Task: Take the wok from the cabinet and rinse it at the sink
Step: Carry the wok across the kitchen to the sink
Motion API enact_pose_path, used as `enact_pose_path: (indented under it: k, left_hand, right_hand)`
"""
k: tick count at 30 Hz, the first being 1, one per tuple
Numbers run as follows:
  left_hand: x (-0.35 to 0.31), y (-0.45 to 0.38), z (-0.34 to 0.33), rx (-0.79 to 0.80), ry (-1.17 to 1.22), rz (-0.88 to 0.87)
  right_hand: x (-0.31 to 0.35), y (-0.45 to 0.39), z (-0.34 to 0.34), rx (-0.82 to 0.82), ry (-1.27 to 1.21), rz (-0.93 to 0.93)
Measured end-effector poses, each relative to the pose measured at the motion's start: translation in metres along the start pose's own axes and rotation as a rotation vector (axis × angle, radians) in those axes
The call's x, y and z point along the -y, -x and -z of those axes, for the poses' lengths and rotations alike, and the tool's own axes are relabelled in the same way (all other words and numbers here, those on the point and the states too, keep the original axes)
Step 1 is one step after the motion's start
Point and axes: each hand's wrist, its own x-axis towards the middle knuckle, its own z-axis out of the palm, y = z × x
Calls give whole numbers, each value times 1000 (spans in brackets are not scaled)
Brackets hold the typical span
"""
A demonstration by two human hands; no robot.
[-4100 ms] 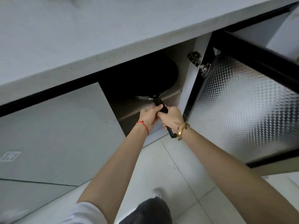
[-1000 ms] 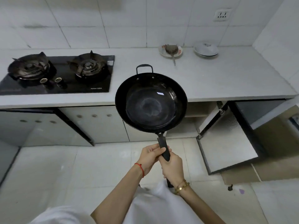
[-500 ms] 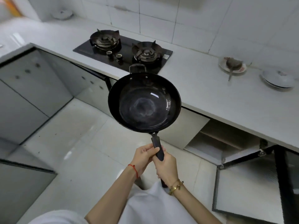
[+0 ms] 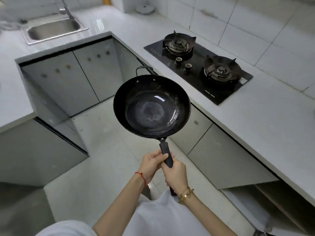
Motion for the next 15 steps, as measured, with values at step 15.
enact_pose_path:
  k: [15]
  left_hand:
    - [-166, -117, 139, -126, 2, -119]
  right_hand:
    - [146, -158, -135, 89, -19, 64]
